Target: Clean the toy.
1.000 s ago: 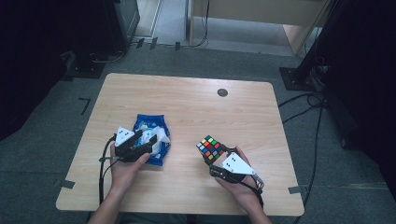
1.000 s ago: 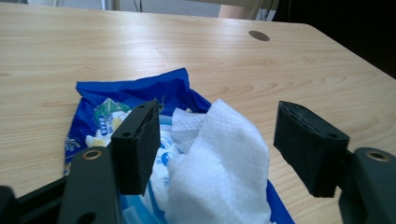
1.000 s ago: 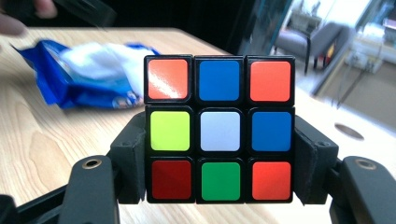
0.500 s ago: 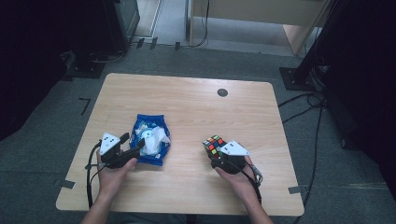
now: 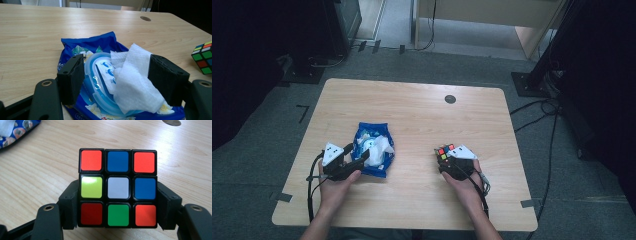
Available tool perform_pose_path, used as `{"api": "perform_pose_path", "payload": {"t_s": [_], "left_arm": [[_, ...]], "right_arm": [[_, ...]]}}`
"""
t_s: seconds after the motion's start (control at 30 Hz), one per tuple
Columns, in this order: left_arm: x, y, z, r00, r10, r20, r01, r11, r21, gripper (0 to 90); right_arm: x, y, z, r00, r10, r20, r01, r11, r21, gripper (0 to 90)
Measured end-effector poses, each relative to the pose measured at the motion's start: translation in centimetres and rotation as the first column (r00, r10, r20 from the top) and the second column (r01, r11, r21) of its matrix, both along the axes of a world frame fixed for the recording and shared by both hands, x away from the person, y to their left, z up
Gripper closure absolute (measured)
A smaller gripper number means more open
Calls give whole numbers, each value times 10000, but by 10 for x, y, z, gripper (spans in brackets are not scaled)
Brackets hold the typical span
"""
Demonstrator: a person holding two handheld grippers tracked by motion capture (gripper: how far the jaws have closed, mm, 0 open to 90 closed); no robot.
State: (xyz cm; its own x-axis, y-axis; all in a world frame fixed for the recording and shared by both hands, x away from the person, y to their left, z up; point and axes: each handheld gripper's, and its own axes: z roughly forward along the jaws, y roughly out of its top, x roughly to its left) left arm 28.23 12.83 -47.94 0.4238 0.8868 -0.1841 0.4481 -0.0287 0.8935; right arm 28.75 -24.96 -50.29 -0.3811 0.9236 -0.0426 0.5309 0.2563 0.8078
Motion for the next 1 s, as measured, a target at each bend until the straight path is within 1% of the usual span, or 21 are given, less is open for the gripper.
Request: {"api": "perform_pose_path", "payload": {"t_s": [0.07, 0.23, 0.33, 0.43, 0.57, 0.6, 0.67, 0.73, 0.77, 0.8, 0.83, 0.87, 0.93, 1.0], "left_arm": [[0, 0, 0, 10000, -27, -2, 27, 10000, 23, 297], [0, -1, 0, 10000, -55, -6, 55, 10000, 3, 298], [0, -1, -1, 10000, -71, -22, 71, 10000, -8, 298], [0, -1, -1, 10000, -85, 16, 85, 10000, -52, 297], [-1, -2, 0, 9999, -146, -3, 146, 9999, -59, 290], [-1, -2, 0, 9999, -142, -19, 142, 9999, -36, 284], [-1, -1, 1, 9998, -172, -89, 171, 9998, -33, 263], [-1, -1, 2, 9999, -140, -97, 140, 9999, 2, 233], [-1, -1, 3, 9999, -122, -115, 121, 9999, -31, 215], [-1, 0, 5, 9999, -131, -108, 131, 9999, -7, 194], [-1, -1, 6, 9999, -111, -99, 111, 9999, 39, 181], [-1, 0, 7, 9999, -110, -113, 111, 9999, 83, 162], [-2, 3, 9, 9997, -213, -138, 212, 9998, -59, 138], [-5, 9, 10, 9995, -275, -151, 274, 9996, -48, 127]], "right_arm": [[1, 0, -2, 9999, -112, 55, 111, 9998, 156, 339], [2, 0, -5, 9996, -184, 207, 178, 9994, 301, 337], [2, 0, -6, 9993, -337, 162, 328, 9982, 509, 342], [3, 0, -7, 9987, -468, 179, 456, 9970, 619, 344], [5, 1, -8, 9979, -544, 341, 518, 9959, 740, 342], [5, 1, -8, 9975, -585, 406, 548, 9948, 854, 323], [4, -1, -7, 9972, -606, 444, 556, 9927, 1071, 220], [3, -3, -3, 9962, -694, 527, 627, 9907, 1205, 173], [1, -5, -1, 9964, -656, 541, 581, 9899, 1295, 158], [-1, -7, 2, 9972, -525, 529, 445, 9888, 1426, 154], [-3, -9, 4, 9976, -400, 558, 315, 9889, 1451, 138], [-5, -11, 6, 9978, -368, 548, 288, 9897, 1399, 107], [-9, -15, 9, 9989, -103, 465, 36, 9901, 1405, 13], [-13, -21, 12, 9993, 130, 351, -186, 9865, 1624, 0]]}}
